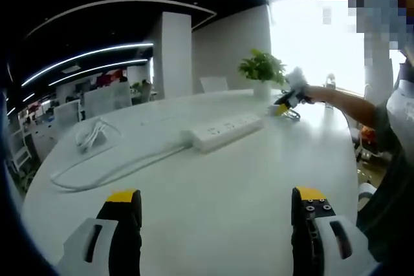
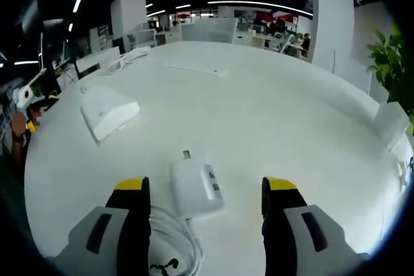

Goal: Straighten the power strip on the desk, plug the charger into it

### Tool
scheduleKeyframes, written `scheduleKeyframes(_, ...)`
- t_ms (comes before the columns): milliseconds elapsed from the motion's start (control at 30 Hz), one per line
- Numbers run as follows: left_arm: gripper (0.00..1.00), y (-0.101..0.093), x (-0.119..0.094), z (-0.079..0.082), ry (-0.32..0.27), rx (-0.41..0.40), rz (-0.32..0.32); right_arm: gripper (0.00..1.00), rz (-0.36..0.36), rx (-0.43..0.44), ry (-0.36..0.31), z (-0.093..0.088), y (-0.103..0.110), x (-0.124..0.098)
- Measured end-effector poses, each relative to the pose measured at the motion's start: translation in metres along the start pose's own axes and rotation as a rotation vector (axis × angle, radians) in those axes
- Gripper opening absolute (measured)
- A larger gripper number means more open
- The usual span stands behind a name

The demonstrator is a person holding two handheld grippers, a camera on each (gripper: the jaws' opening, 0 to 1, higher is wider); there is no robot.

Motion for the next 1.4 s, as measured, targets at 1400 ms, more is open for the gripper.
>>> scheduleKeyframes(1400,0.99,-0.0009,0.0064,-0.0023,0.012,-0.007,-0.004,0.58,0.01,-0.001,-0.007,-0.0076,0.0,-0.0008)
Point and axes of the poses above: the point that each gripper's makers call its tool centre point, and the gripper's own axes: x roughly forward along the fingers, y roughly to its left, z roughly out of its top, the point moved 9 cm from there along -x, roughly backward along the fingers, and after that the axes turned 15 degrees about -x, right-handed, at the moved point
